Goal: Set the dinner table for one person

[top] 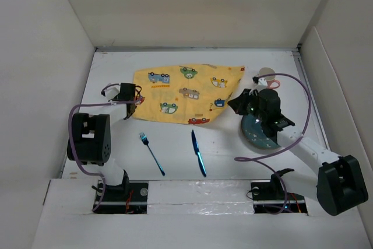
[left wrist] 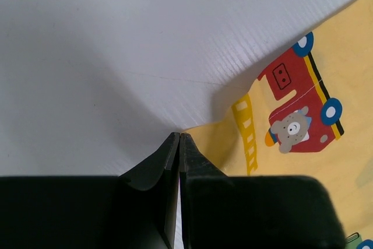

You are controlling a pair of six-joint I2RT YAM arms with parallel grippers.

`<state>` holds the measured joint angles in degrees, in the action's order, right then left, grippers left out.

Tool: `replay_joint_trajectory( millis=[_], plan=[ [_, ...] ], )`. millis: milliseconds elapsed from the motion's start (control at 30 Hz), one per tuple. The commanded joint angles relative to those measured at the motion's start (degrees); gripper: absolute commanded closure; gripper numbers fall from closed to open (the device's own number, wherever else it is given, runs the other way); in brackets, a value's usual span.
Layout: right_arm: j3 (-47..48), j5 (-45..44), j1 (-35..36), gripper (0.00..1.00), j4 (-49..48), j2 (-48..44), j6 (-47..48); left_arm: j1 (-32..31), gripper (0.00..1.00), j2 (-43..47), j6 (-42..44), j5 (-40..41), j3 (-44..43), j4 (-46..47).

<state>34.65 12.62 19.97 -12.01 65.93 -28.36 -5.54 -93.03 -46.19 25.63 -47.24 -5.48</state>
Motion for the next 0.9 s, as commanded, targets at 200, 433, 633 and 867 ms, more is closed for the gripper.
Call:
replay_joint_trajectory(
  millis=[200,433,633,867],
  plan=[
    [-0.73,1.0,0.42,1.0,-1.79,-1.68,-0.03,-2.72,1.0,9.61,0.4,1.27,1.89,-6.83],
    [-0.64,-0.4,1.03,1.0,-1.52,-2.91,0.23,-2.72,1.0,27.89,2.6,-3.39,3.74,-5.33],
    [4.27,-1.63,3.15,1.0,3.55,-5.37,-0.29,-2.72,1.0,36.5,4.97,-3.92,-0.03,-7.62],
    [22.03,-8.75,5.79,1.0,14.21,-9.15,0.59,-2.72,1.0,36.08,7.52,-6.38,-14.46,-7.88]
  ],
)
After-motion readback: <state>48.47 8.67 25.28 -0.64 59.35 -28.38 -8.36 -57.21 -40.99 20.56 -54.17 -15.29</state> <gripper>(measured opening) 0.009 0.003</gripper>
